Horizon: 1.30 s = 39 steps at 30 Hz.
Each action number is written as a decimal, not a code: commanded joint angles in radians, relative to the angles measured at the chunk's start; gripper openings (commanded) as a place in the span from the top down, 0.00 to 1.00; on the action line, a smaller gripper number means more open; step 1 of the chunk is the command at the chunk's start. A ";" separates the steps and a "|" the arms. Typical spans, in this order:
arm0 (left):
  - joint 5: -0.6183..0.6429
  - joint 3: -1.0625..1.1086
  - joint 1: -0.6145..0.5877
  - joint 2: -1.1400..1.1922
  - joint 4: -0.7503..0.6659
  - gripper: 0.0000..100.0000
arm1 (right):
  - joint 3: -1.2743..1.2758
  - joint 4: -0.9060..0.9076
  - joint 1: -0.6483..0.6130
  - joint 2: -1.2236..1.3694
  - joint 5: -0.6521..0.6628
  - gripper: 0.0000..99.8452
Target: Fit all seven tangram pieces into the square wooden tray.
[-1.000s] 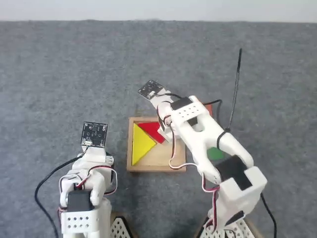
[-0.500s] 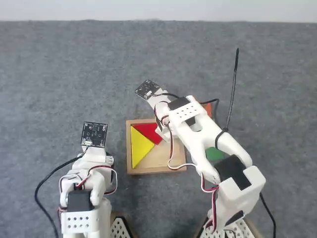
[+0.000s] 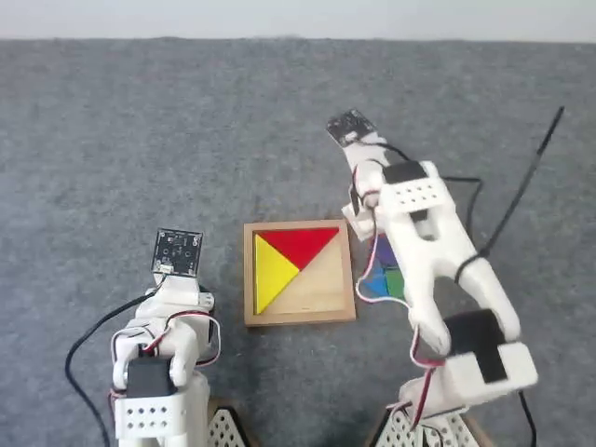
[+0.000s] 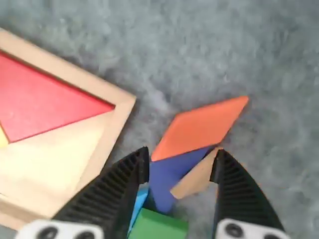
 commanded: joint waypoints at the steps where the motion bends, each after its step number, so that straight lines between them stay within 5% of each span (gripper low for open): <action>1: -0.002 -0.010 0.005 -0.015 0.003 0.98 | 0.054 -0.097 0.012 -0.077 -0.015 0.79; 11: -0.002 -0.010 0.005 -0.015 0.003 0.98 | -0.146 -0.154 0.018 0.139 -0.304 0.79; 24: -0.002 -0.010 0.005 -0.015 0.003 0.98 | -0.199 -0.148 0.039 0.321 -0.310 0.79; 39: -0.002 -0.010 0.005 -0.015 0.003 0.98 | -0.321 0.016 0.216 0.374 -0.364 0.79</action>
